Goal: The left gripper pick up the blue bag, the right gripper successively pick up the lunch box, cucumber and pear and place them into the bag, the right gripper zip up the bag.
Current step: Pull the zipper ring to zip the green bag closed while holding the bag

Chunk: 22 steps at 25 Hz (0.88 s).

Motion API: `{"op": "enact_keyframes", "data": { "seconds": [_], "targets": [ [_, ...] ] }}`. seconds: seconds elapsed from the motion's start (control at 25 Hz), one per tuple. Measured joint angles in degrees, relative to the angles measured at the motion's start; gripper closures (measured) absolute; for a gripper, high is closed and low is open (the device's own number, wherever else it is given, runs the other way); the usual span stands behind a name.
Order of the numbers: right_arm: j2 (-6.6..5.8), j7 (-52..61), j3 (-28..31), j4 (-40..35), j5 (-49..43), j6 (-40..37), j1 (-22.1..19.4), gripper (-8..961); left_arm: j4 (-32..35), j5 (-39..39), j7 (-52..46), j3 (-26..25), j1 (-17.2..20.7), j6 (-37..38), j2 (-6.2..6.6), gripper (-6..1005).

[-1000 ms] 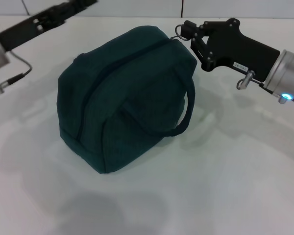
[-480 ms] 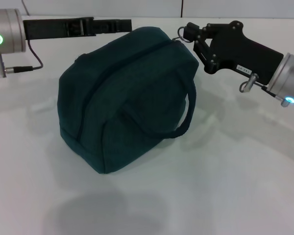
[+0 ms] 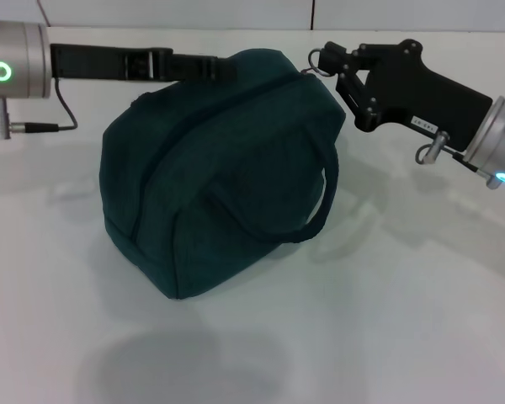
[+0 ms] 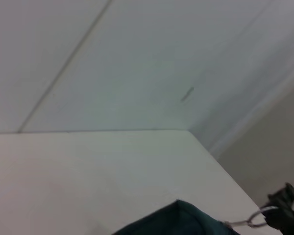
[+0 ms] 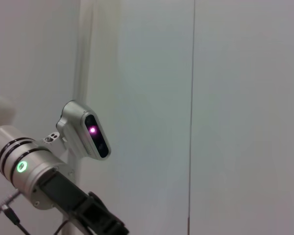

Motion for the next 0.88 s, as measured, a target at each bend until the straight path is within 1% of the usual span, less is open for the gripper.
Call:
{"op": "enact_keyframes", "data": {
  "seconds": [0.56, 0.76, 0.88],
  "targets": [
    [0.10, -0.1, 0.0, 0.0, 0.0, -0.4, -0.2, 947, 0.0, 0.1, 4.4, -0.2, 1.0, 0.2, -0.81, 369],
    [0.09, -0.1, 0.0, 0.0, 0.0, -0.4, -0.2, 946, -0.2, -0.3, 4.4, -0.3, 1.2, 0.1, -0.98, 604],
    [0.09, -0.1, 0.0, 0.0, 0.0, -0.6, -0.3, 946, -0.2, -0.4, 4.4, -0.4, 1.2, 0.1, -1.17, 667]
  ]
}}
